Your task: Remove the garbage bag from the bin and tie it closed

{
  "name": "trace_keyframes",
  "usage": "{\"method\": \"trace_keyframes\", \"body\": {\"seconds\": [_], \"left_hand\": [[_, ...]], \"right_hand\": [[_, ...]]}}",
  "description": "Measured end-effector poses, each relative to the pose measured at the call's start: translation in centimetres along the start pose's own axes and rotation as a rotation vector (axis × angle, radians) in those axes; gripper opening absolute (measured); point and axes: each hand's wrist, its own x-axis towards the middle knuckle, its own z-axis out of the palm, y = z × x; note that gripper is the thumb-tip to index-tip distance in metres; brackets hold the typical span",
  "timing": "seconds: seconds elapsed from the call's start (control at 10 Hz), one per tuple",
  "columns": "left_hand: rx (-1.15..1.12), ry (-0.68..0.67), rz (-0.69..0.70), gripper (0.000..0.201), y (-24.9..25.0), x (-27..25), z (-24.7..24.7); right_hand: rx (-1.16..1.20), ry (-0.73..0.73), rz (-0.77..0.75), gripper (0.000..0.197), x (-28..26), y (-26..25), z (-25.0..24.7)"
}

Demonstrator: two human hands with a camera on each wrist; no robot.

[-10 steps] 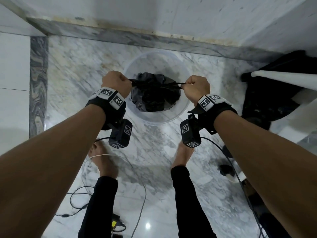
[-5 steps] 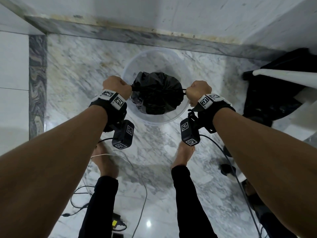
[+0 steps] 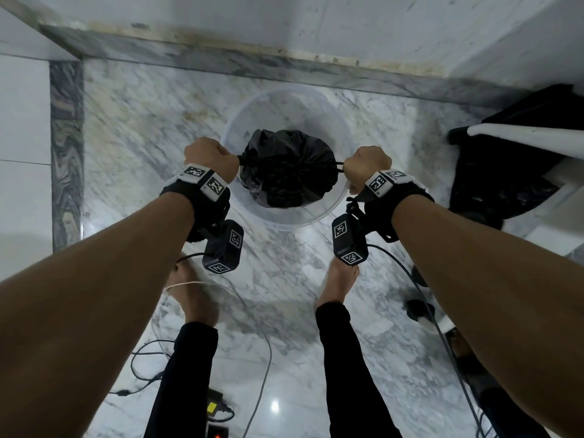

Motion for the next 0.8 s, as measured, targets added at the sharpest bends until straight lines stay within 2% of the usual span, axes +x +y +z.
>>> {"method": "trace_keyframes", "body": {"seconds": [0.1, 0.3, 0.4, 0.5, 0.6, 0.7, 0.8], "left_hand": [[-0.02, 0.008, -0.015, 0.029, 0.0, -0.1, 0.0], [-0.024, 0.024, -0.018, 0.028, -0.1, 0.0, 0.3], [-0.037, 0.021, -0.025, 0.028, -0.2, 0.0, 0.4], [-0.044, -0.01, -0.018, 0.027, -0.3, 0.0, 0.3], [-0.056, -0.055, -0.001, 0.031, -0.6, -0.3, 0.3], [-0.064, -0.114, 0.015, 0.053, -0.6, -0.8, -0.2], [-0.101, -0.127, 0.008, 0.067, -0.3, -2.1, -2.1]], "right_hand": [[-0.088, 0.013, 0.013, 0.028, 0.1, 0.1, 0.1], [-0.083, 0.022, 0.022, 0.034, 0.0, 0.1, 0.1], [-0.002, -0.011, 0.037, 0.028, -0.2, -0.1, 0.0], [0.088, -0.055, 0.061, 0.037, -0.2, 0.0, -0.3], [0.166, -0.111, 0.079, 0.032, -0.3, 0.2, -0.8], [0.202, -0.133, 0.086, 0.037, -1.2, -0.1, -1.8], [0.173, -0.097, 0.077, 0.043, -2.7, -0.5, -3.3]]}}
